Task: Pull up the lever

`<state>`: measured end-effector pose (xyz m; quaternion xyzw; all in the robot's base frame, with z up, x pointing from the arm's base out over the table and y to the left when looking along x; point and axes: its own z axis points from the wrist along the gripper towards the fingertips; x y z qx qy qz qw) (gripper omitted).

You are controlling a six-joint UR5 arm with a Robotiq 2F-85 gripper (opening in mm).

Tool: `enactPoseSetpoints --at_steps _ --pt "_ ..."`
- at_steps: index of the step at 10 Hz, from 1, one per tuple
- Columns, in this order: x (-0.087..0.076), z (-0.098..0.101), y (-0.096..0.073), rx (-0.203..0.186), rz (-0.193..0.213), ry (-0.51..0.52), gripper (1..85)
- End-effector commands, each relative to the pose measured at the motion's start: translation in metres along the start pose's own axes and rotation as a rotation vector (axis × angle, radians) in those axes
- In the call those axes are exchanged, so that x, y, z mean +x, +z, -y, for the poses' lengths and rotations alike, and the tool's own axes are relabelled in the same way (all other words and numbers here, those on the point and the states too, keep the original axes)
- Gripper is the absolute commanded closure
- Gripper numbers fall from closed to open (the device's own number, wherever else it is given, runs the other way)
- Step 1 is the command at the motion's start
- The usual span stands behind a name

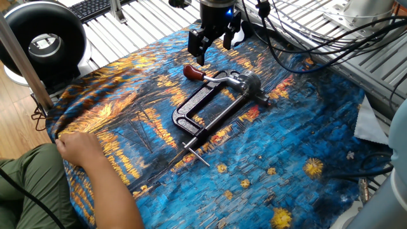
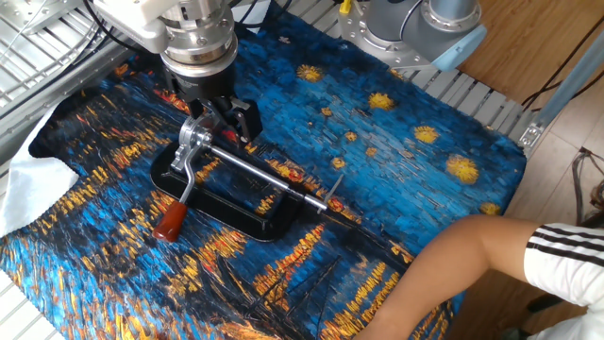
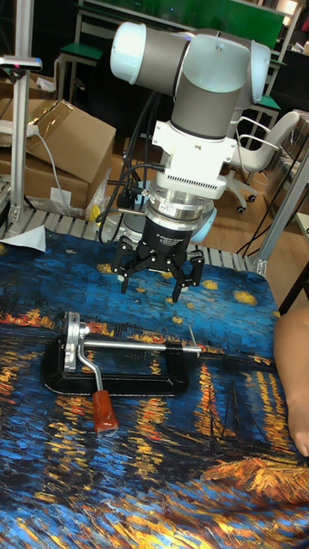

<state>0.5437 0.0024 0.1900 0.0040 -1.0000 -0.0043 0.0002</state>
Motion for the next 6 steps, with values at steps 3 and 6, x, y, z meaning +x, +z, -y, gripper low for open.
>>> enactPoseSetpoints --at_steps 3,6 --pt "-0.0021 0.001 0.0009 0.021 0.008 0.104 84.7" --pt "-0.0063 -0.0005 0.001 0.016 0.023 0.108 84.7"
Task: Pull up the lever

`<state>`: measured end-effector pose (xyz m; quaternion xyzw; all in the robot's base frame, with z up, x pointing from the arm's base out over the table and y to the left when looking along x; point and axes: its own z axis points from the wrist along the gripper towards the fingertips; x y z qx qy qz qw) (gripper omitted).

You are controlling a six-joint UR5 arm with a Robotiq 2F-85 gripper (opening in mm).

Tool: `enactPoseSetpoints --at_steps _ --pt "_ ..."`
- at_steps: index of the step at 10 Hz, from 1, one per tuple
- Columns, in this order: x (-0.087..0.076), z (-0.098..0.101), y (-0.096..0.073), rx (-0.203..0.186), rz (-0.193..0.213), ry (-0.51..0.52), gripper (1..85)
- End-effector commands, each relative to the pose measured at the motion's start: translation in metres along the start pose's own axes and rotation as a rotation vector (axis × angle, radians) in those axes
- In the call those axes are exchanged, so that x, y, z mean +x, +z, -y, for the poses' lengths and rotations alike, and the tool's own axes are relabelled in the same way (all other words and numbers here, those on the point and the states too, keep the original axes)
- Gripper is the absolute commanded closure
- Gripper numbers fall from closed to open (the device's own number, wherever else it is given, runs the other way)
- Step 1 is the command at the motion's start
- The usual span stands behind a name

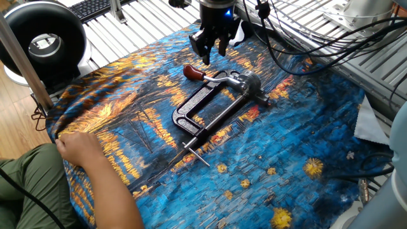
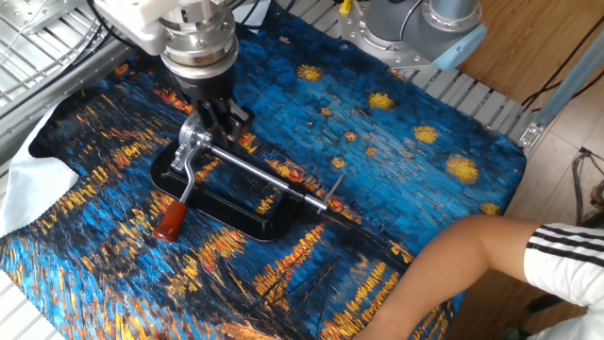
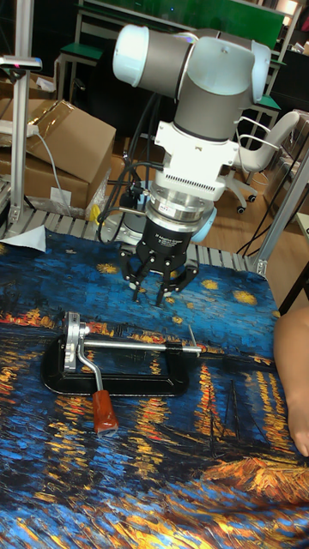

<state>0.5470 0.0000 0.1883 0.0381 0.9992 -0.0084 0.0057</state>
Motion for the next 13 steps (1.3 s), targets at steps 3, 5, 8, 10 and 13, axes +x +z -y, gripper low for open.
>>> enactPoseSetpoints --at_steps 3,5,8,10,13 --pt "-0.0043 -0.0037 -0.001 -0.006 0.014 0.025 84.7" --pt "-0.0038 -0.0059 -0.0007 -0.015 0.013 0.029 84.7" --pt "-0.004 -0.0088 0.0 -0.032 0.017 0.035 84.7" --pt "-0.005 -0.0076 0.0002 -0.025 0.02 0.029 84.7" --pt "-0.0042 -0.0058 0.0019 -0.023 0.023 0.029 84.7"
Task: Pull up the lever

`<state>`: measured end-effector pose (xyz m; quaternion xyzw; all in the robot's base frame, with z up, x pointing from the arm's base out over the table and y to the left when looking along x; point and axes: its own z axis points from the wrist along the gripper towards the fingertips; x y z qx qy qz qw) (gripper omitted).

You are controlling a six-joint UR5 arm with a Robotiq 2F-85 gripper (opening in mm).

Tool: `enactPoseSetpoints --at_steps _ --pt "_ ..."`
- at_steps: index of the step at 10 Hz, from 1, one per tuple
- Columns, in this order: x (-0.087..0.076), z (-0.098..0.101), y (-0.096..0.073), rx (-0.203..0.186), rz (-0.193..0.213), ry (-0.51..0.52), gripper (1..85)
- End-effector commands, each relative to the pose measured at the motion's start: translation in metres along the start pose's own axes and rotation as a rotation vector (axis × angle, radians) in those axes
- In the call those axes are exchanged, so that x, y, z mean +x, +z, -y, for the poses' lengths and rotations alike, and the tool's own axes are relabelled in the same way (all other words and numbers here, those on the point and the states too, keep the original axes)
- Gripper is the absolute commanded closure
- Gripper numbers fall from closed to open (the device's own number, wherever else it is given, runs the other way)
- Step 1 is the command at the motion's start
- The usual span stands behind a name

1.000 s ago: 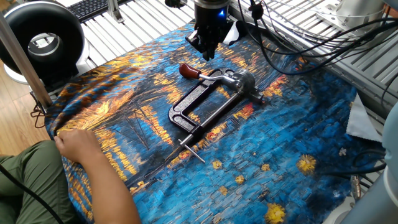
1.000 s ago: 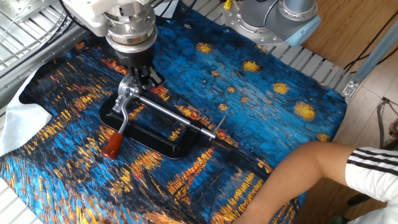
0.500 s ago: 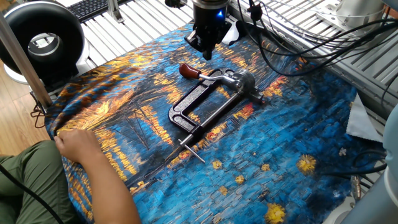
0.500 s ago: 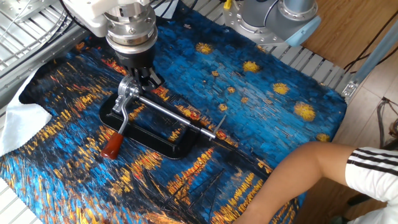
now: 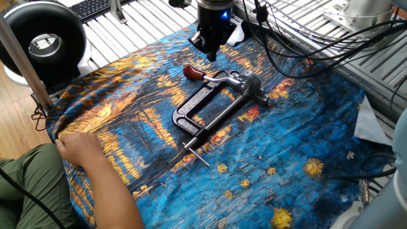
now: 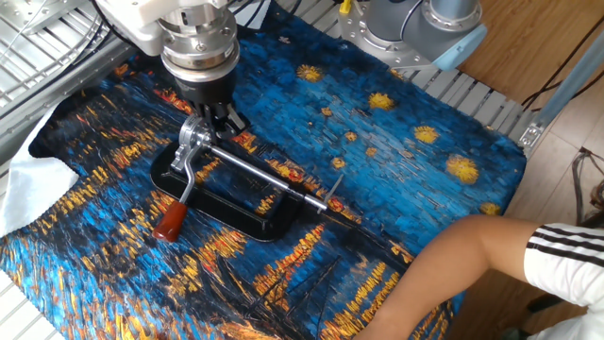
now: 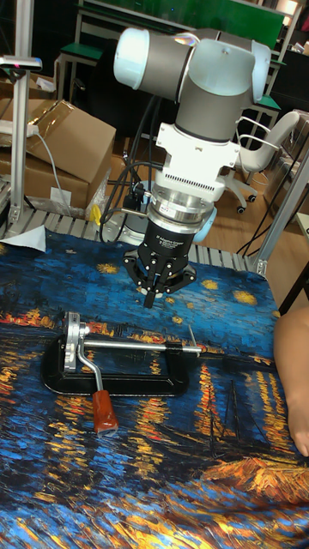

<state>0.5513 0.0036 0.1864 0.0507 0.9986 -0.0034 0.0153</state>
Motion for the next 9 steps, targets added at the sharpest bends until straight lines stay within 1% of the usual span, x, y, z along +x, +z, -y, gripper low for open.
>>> enactPoseSetpoints --at_steps 1,3,7,8,9 --pt "-0.001 -0.004 0.001 -0.026 0.011 0.007 84.7" --pt "-0.001 -0.006 0.001 -0.034 0.013 0.017 84.7" --pt "-0.001 -0.005 0.002 -0.029 0.012 0.009 84.7" --pt "-0.003 -0.005 0.001 -0.028 0.02 -0.002 84.7" --pt "-0.011 0.0 0.001 -0.009 0.049 -0.048 84.7"
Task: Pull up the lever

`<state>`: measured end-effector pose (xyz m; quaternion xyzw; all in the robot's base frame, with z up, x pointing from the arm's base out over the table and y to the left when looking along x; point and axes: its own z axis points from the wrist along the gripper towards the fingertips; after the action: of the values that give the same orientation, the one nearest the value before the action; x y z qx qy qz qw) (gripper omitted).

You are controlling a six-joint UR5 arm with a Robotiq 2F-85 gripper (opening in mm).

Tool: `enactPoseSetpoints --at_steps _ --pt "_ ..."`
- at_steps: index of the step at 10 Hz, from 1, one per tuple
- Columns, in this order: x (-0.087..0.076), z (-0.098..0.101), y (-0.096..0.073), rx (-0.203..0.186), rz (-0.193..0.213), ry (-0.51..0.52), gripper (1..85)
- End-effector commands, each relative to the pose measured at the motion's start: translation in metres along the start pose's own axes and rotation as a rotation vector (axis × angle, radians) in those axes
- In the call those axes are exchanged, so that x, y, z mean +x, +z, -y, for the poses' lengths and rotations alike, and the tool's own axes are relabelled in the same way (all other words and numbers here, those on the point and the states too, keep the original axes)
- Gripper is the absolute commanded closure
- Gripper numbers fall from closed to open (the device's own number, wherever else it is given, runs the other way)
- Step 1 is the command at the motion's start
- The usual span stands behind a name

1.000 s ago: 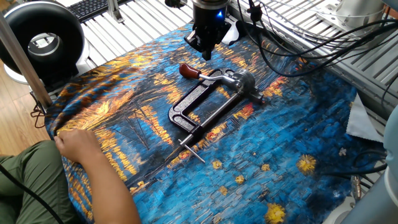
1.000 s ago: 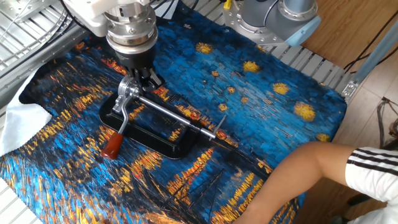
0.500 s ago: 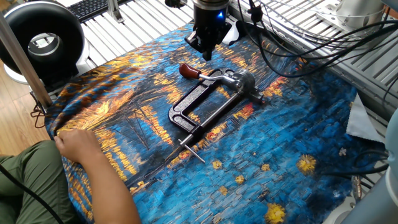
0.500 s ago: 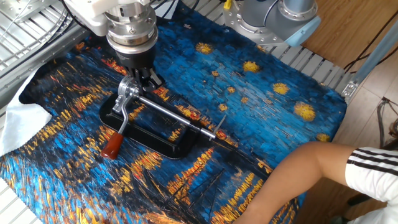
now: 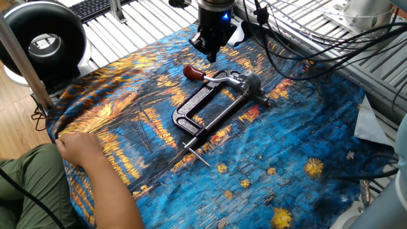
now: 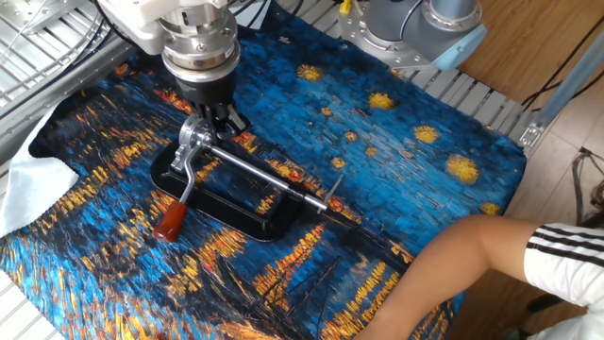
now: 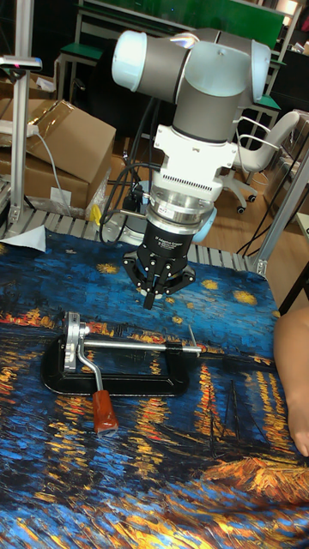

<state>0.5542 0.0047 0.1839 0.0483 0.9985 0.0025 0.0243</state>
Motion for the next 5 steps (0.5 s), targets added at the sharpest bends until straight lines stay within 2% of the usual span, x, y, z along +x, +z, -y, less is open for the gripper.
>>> enactPoseSetpoints --at_steps 1,2,3,4,5 --pt "-0.008 -0.002 -0.001 -0.008 0.032 -0.066 84.7" --pt "0.002 -0.009 -0.001 -0.038 -0.006 -0.047 84.7" --pt "0.001 0.0 -0.001 -0.004 -0.005 -0.045 84.7" --pt "-0.001 0.002 -0.001 0.004 0.004 -0.04 84.7" --pt "0.003 -0.002 -0.001 -0.011 -0.01 -0.027 84.7"
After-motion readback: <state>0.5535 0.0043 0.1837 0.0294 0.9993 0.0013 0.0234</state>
